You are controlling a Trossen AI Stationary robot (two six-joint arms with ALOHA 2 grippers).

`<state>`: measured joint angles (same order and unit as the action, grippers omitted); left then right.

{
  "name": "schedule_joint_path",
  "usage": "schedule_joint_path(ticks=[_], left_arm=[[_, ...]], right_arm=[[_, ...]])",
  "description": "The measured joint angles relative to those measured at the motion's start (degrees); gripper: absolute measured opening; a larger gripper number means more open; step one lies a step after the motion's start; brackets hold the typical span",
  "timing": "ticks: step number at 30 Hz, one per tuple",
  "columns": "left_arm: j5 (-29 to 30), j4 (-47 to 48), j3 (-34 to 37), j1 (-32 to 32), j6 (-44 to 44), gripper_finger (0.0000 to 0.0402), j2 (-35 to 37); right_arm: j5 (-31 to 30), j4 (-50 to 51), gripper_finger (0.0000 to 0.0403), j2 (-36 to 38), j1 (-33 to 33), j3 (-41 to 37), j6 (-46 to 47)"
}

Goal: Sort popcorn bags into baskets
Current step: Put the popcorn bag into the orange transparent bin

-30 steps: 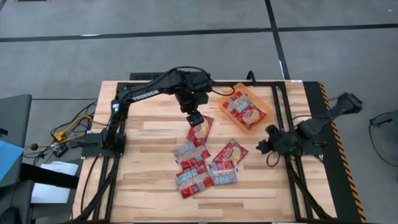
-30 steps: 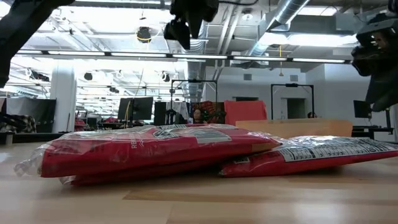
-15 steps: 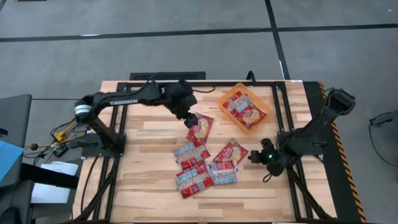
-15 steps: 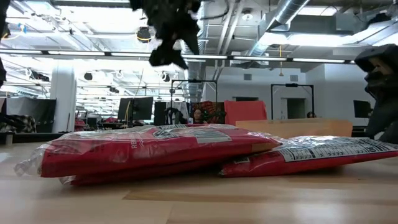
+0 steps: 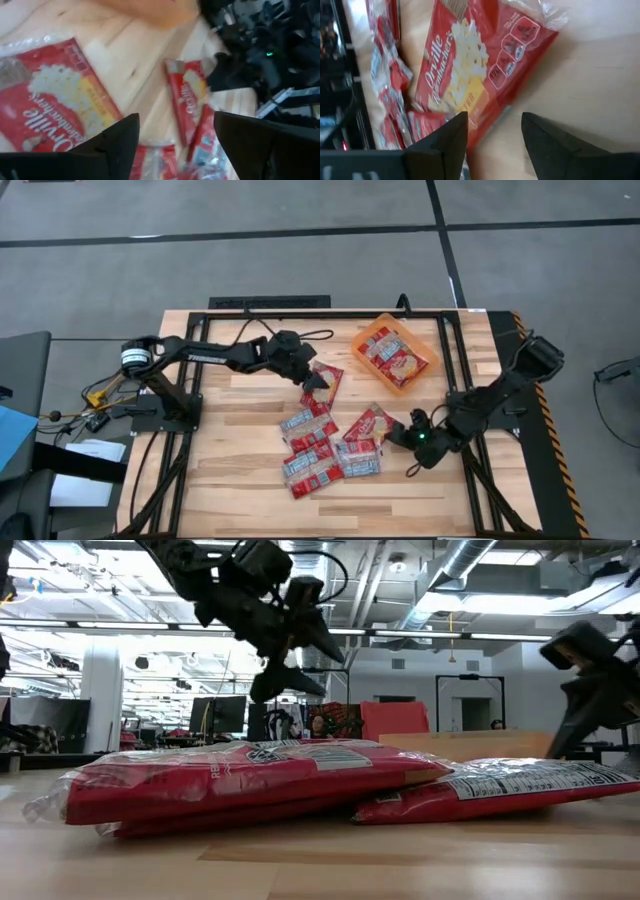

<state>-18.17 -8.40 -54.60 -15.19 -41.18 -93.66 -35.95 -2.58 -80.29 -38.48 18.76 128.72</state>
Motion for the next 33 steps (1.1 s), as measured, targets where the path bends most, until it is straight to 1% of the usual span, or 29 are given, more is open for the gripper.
schedule_joint_path(ticks=[2,5,11,13,18,20,22,23,25,26,28,30,33], left_arm=[[-0.64,-3.11,0.16,0.47,-0.59,0.0252,-2.43],[-2.61,-7.73,0.05,1.39,-2.87,0.0255,-6.36],[-3.37,-16.31,0.06,2.62,-6.88,0.0256,-13.6],[-4.29,-17.18,-1.01,3.07,-7.21,0.0256,-15.28],[-5.07,-15.46,-4.92,5.4,-3.38,0.0256,-16.45],[-2.72,-12.06,-7.97,6.49,-0.1,0.0256,-16.95],[-0.62,-4.81,-10.84,7.27,3.19,0.0256,-17.04],[1.36,-2.04,-12.36,7.72,4.69,0.0256,-17.67],[3.27,0.41,-14.89,8.19,6.65,0.0256,-19.44],[2.59,2.62,-15.47,8.21,6.45,0.0256,-20.03],[0.32,-0.3,-17.87,8.29,3.99,0.0256,-23.22],[-3.49,0.6,-19.3,8.27,1.73,0.0256,-25.58],[-5.97,0.52,-21.77,8.27,-0.09,0.0256,-29.28]], right_arm=[[-0.08,0.87,0.021,-0.84,1.77,0.95,-0.06],[0.81,1.39,0.02,-2.08,4.45,2.18,-2.56],[0.44,1.72,0.0184,-4.52,7.73,3.99,-5.9],[0.02,1.7,0.0179,-5.27,8.44,4.38,-6.04],[-0.24,1.41,0.0173,-6.1,9.62,4.7,-7.53],[-0.3,1.44,0.0173,-6.17,9.75,4.73,-7.71],[-0.36,1.51,0.0174,-6.17,9.76,4.7,-7.7],[-0.37,1.63,0.0175,-6.19,9.77,4.7,-7.71],[-0.41,1.66,0.0177,-6.19,9.81,4.7,-7.71],[-0.41,1.63,0.0177,-6.19,9.88,4.69,-7.73],[-0.41,1.6,0.0178,-6.19,10.13,4.7,-7.94],[-0.44,1.18,0.0177,-6.22,10.59,4.79,-8.95],[-0.32,0.01,0.0172,-6.28,11.54,5.02,-10.72]])
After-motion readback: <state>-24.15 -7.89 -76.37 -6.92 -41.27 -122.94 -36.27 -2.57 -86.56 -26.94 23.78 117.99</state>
